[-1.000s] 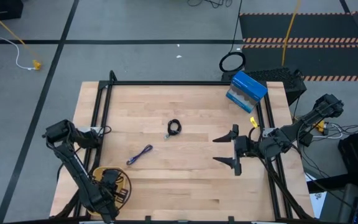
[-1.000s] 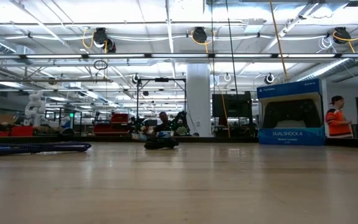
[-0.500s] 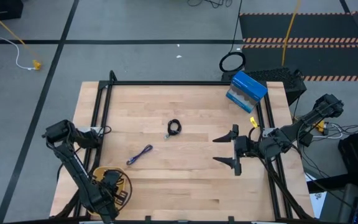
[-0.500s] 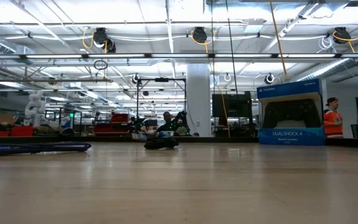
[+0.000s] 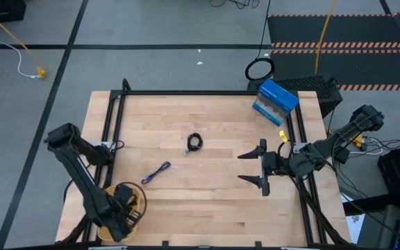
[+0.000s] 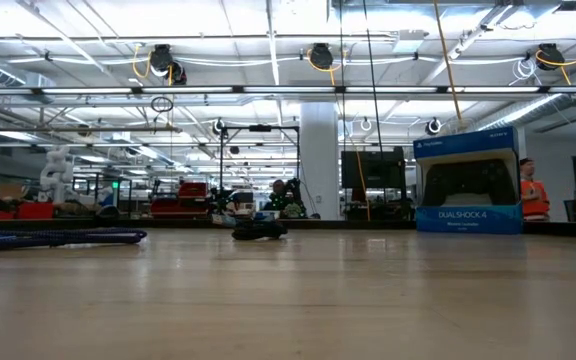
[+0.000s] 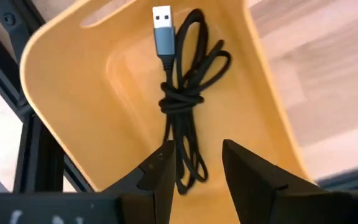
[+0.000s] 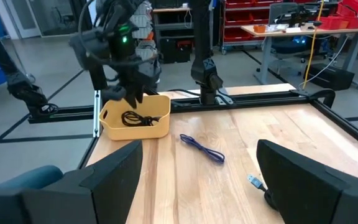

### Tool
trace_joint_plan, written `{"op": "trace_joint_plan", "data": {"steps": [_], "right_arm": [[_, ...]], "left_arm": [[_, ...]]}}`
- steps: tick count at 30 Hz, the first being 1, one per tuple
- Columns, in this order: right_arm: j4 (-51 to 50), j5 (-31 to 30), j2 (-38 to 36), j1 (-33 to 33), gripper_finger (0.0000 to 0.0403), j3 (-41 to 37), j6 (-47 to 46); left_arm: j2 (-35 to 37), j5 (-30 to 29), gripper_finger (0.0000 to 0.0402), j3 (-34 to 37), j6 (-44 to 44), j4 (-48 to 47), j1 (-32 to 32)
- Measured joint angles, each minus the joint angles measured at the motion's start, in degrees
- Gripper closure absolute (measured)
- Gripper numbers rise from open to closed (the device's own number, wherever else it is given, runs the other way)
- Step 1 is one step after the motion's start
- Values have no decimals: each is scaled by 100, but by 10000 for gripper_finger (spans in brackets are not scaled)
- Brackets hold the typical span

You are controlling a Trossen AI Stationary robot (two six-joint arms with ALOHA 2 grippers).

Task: Pick and place USB-C Cables
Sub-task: Put the blue charger cable into the yellow bin

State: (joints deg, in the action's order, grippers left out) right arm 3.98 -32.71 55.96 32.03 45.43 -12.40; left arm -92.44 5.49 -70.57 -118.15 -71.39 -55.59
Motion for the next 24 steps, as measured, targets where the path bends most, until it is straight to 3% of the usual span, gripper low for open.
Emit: {"op": "trace_joint_plan", "data": {"steps": [5,12,24], "right_arm": [[-2,0,0,0,94,0,2],[-4,-2,0,0,94,0,2],[-61,-11,0,-3,94,0,4]], "left_arm": [[489,-62,266,0,284,6,22],[1109,-100,266,-2,1331,-192,302],[1429,-386,266,-2,5184,-343,1158]]}}
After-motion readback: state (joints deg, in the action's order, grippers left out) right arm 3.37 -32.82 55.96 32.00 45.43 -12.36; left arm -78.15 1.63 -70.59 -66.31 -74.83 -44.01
